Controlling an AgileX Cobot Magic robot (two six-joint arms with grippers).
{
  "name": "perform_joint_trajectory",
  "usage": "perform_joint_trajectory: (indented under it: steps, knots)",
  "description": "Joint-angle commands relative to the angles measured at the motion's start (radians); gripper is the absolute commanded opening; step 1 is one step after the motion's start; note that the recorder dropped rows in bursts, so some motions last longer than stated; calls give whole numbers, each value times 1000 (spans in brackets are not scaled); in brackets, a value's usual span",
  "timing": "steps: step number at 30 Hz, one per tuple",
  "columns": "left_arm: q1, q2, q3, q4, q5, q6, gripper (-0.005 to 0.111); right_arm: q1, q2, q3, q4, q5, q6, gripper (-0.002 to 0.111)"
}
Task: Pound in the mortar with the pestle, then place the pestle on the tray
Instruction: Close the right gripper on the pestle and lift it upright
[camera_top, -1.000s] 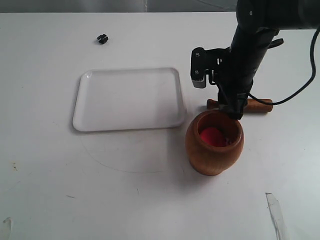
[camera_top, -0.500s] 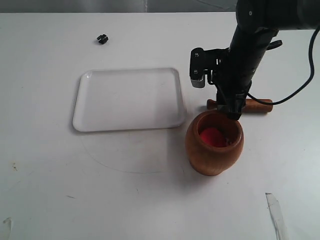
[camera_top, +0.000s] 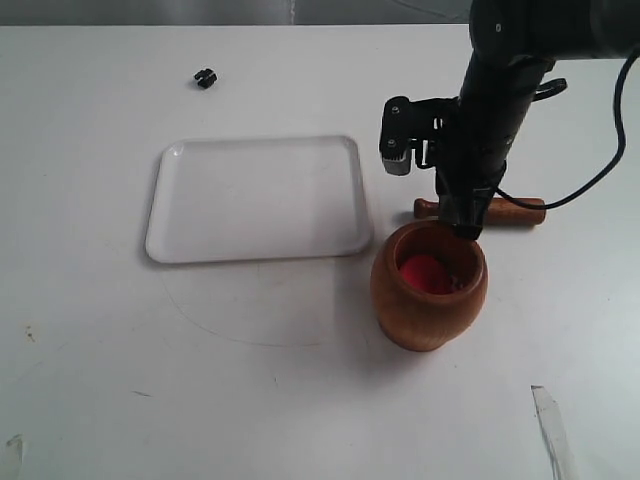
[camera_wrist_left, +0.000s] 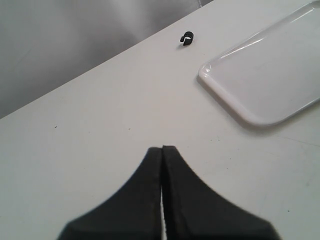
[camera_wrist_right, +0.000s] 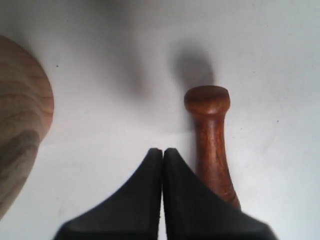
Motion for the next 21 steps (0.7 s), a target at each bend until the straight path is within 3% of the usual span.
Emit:
perform_joint_trajectory:
  steps: [1,8,15,17,19,21]
  knots:
    - [-8,-1,1,-7,-3,-8,0,0,-5,21,-112,-200,70,0]
    - [-8,-1,1,-7,-3,-8,0,0,-107,21,-106,-278,101,0]
    - [-8,-1,1,-7,-3,-8,0,-5,-114,21,-89,-171,94,1]
    - [-8,-1,1,-7,-3,-8,0,-5,-100,21,-88,-116,91,9]
    - [-8,-1,1,-7,-3,-8,0,-7,-84,23,-87,-77,91,24]
    - [-8,-1,1,-7,-3,-8,0,-7,-60,23,-87,-60,89,47]
